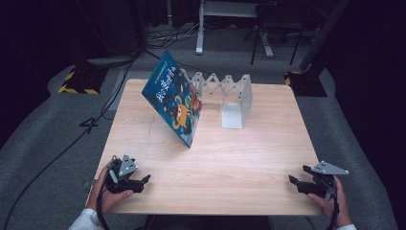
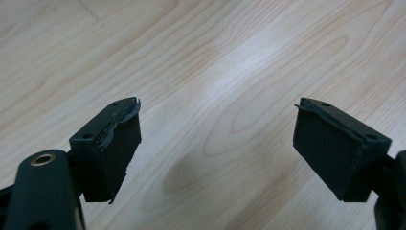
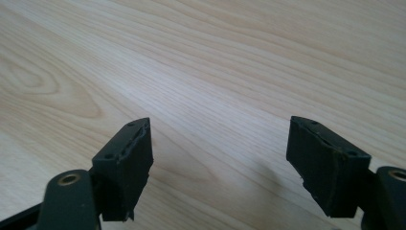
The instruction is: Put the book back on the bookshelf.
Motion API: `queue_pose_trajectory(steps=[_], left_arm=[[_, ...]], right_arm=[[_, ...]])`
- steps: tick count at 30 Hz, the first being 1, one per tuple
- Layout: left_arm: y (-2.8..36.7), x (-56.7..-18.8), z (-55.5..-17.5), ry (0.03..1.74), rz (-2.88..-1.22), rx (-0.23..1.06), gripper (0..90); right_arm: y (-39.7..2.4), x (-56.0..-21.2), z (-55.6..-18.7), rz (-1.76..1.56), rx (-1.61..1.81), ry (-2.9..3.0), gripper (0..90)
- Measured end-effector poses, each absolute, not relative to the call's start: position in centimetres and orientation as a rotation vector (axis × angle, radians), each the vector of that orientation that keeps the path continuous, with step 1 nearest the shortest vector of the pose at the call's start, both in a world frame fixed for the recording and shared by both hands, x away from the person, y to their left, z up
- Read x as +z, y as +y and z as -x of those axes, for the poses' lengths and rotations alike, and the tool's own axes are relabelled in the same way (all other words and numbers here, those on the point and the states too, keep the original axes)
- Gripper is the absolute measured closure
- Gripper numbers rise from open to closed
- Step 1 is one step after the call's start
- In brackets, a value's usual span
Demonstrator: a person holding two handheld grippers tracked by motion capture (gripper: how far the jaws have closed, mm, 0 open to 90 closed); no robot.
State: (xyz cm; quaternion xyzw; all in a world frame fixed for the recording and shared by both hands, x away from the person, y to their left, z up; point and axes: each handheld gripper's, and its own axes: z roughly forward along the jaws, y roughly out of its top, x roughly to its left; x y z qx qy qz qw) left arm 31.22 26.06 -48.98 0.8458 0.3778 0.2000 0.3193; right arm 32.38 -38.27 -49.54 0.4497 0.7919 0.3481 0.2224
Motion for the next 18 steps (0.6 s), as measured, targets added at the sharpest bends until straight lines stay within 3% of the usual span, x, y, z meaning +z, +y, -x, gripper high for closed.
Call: queue_pose_trajectory(steps=[8, 13, 18], left_arm=[[28.3, -50.3, -31.3, 1.116, -2.175, 0.415, 16.1], [28.4, -50.6, -31.2, 1.117, -2.149, 0.428, 15.1], [28.4, -50.6, -31.1, 1.125, -2.147, 0.439, 14.9]], right_arm=[[-39.0, -50.4, -32.9, -1.332, 0.958, 2.151, 22.7], [-38.8, -50.5, -32.9, -1.344, 0.946, 2.148, 17.0], [-38.8, -50.5, -32.9, -1.348, 0.944, 2.146, 16.8]])
